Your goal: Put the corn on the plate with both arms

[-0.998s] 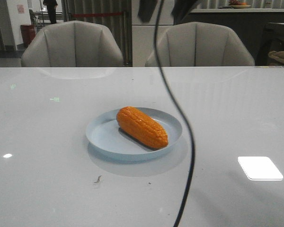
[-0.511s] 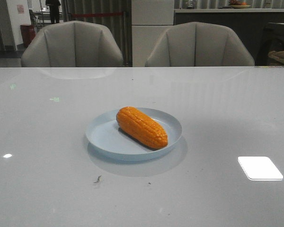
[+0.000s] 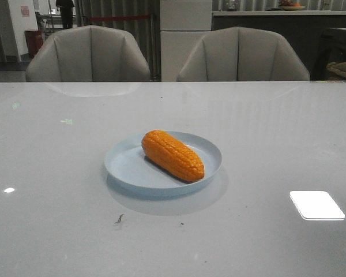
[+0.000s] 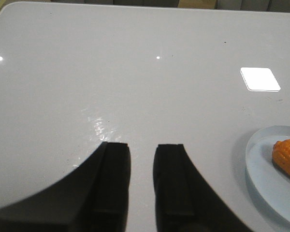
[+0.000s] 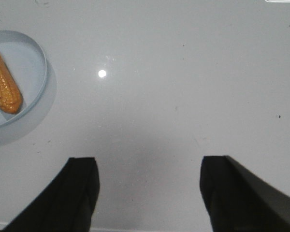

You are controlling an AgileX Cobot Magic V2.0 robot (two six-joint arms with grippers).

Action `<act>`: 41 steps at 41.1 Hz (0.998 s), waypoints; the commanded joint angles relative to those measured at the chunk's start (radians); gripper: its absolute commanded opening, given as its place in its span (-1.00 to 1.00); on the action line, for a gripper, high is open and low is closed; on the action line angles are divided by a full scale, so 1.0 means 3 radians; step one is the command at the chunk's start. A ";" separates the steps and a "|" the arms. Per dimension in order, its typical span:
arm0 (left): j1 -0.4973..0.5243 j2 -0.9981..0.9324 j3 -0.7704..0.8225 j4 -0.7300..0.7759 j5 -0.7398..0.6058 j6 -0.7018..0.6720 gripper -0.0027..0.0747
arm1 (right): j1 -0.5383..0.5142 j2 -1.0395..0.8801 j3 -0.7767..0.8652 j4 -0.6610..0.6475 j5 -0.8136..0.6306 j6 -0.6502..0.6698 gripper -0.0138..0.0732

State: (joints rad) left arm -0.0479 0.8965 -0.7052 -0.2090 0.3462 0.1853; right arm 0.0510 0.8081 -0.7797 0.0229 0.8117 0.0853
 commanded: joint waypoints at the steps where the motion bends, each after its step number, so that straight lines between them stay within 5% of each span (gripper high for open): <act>1: 0.0004 -0.0045 -0.0101 -0.0048 -0.0268 0.0001 -0.34 | -0.0027 -0.0028 -0.0086 0.0003 -0.0138 0.0011 0.59; 14: 0.0004 -0.0045 -0.0096 -0.0048 -0.0262 0.0001 -0.69 | -0.0027 -0.0028 -0.0086 0.0003 -0.0138 0.0011 0.59; 41: 0.0004 -0.0145 -0.0021 -0.0110 -0.0287 -0.0005 -0.69 | -0.0027 -0.0028 -0.0086 0.0003 -0.0138 0.0011 0.59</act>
State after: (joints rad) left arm -0.0479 0.8920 -0.6954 -0.2265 0.3419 0.1853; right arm 0.0510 0.8081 -0.7797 0.0229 0.8275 0.0853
